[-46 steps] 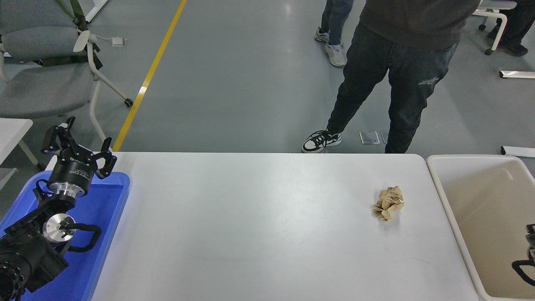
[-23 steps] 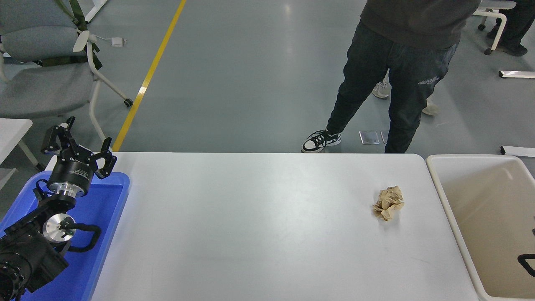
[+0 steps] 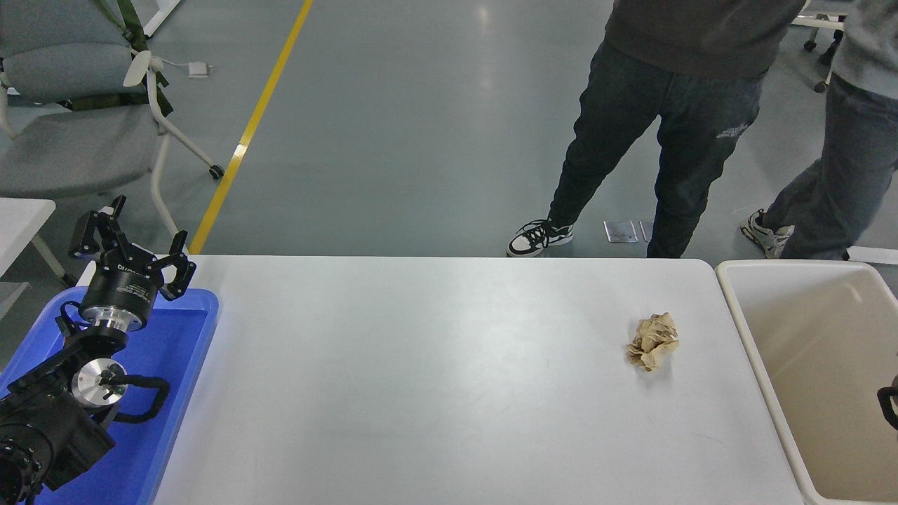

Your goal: Clean the table surface

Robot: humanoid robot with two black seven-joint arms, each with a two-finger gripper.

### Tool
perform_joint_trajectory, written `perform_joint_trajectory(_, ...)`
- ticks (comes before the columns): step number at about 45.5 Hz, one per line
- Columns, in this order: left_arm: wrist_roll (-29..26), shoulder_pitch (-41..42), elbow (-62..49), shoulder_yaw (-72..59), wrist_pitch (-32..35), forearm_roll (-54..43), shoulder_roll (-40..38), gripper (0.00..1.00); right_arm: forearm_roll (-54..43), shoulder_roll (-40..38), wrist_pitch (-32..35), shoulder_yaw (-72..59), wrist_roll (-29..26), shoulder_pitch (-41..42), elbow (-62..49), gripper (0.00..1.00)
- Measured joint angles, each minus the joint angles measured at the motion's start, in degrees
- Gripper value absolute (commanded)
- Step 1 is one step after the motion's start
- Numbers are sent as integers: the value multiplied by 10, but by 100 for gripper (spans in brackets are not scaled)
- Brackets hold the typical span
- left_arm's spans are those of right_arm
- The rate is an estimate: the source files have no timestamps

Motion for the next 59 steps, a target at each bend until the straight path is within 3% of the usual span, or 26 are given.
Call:
perform_joint_trajectory(15, 0, 0, 0, 0, 0, 0, 0, 100, 96, -35, 189, 76, 10, 14, 14, 99)
perform_joint_trajectory(26, 0, 0, 0, 0, 0, 0, 0, 100, 117, -84, 258, 116, 73, 11, 104, 99)
perform_joint_trajectory(37, 0, 0, 0, 0, 0, 0, 0, 100, 119, -110, 272, 128, 189, -24, 210, 99)
perform_joint_trajectory(46, 0, 0, 0, 0, 0, 0, 0, 100, 116, -86, 244, 130, 291, -49, 247, 99)
perform_joint_trajectory(59, 0, 0, 0, 0, 0, 0, 0, 100, 106, -39, 199, 134, 350, -76, 305, 99)
